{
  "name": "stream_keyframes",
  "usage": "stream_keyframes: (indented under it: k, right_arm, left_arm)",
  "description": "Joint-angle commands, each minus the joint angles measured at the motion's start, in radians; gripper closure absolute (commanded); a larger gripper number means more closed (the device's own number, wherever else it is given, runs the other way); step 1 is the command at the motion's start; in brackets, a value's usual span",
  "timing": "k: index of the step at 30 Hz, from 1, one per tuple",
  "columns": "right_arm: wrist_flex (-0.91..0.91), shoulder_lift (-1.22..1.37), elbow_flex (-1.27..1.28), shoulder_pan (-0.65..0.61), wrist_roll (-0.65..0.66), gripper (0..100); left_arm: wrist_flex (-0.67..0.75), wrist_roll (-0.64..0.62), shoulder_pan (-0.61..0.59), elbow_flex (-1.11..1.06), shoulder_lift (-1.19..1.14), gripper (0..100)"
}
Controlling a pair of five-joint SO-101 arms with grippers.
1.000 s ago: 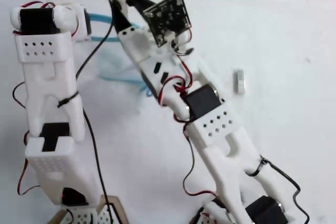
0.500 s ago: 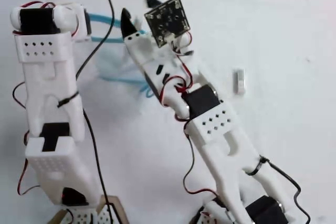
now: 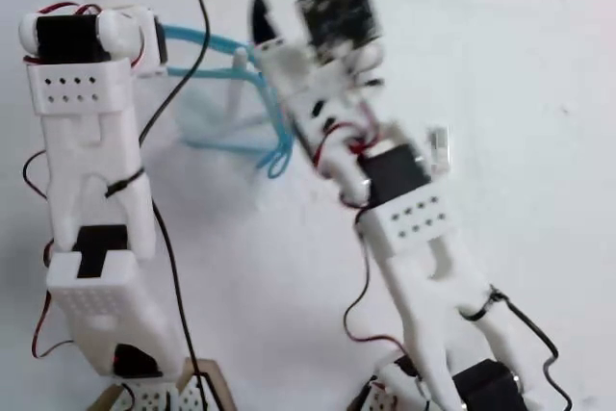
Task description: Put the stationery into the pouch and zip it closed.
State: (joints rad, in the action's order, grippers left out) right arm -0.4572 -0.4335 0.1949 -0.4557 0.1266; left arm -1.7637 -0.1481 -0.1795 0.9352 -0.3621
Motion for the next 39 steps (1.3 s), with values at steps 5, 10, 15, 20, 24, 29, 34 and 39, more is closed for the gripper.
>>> stream_keyframes:
  k: [5, 10, 15, 20, 24, 29, 34, 39]
  right_arm:
    - [-0.249, -0.038, -0.121, 0.183, 0.002, 85.8]
    - [-0.262, -0.036, -0.115, 0.035, -0.002, 95.2]
    - [-0.286, -0.036, -0.115, -0.05, -0.123, 97.9]
    - [-0.295, -0.033, -0.101, -0.097, -0.195, 98.1]
    - [-0.288, -0.007, -0.092, -0.133, -0.241, 98.1]
    - [-0.295, -0.002, -0.218, -0.145, -0.256, 98.1]
    - [-0.367, 0.016, -0.284, -0.151, -0.278, 98.1]
    - [-0.366, 0.13, -0.153, -0.166, -0.353, 98.1]
  left_arm:
    - [-0.015, -0.008, 0.0, 0.001, -0.006, 98]
    - [-0.015, -0.008, 0.002, -0.002, -0.008, 98]
    - [-0.015, -0.008, 0.002, -0.002, -0.008, 98]
    - [-0.015, -0.008, 0.002, -0.002, -0.008, 98]
    - [-0.015, -0.008, 0.002, -0.002, -0.008, 98]
    - [-0.015, -0.008, 0.002, -0.002, -0.008, 98]
    - [-0.015, -0.008, -0.002, -0.002, -0.008, 98]
    - [-0.015, -0.008, 0.002, -0.002, -0.008, 98]
